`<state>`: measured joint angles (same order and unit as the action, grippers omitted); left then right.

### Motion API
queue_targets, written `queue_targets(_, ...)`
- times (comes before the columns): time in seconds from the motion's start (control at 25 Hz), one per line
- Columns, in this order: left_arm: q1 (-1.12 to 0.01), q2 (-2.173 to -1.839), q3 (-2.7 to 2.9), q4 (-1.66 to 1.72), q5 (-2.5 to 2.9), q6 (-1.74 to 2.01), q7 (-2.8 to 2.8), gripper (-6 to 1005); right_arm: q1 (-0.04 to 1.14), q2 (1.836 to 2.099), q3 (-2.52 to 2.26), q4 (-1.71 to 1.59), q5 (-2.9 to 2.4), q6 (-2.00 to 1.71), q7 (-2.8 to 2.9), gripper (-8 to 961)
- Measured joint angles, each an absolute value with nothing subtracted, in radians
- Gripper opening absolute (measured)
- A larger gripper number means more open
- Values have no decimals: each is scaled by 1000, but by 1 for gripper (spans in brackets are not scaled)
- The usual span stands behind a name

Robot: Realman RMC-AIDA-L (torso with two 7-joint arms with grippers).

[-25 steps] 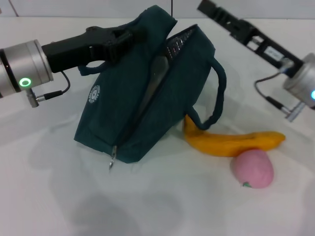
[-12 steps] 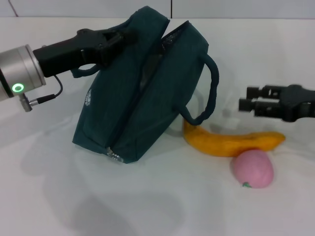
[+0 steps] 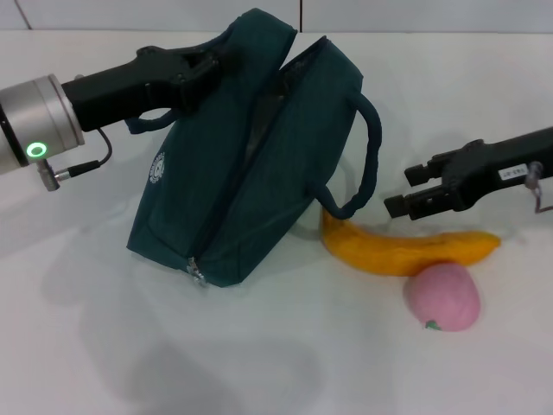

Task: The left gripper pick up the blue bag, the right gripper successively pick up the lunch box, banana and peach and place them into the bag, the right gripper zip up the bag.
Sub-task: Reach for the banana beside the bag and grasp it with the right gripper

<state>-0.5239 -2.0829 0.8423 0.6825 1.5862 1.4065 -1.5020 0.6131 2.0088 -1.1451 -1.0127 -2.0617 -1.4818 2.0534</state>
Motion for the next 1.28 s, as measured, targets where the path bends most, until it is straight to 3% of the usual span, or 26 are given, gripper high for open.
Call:
queue_targets(0.48, -525, -2083, 842, 683, 1586, 1387, -1500, 44, 834, 2014, -1425, -1013, -2287, -1487, 2282, 728)
queue_targets(1.28, -530, -2083, 844, 683, 1585, 1368, -1499, 44, 882, 2028, -1593, -941, -2316, -1388, 2323, 716)
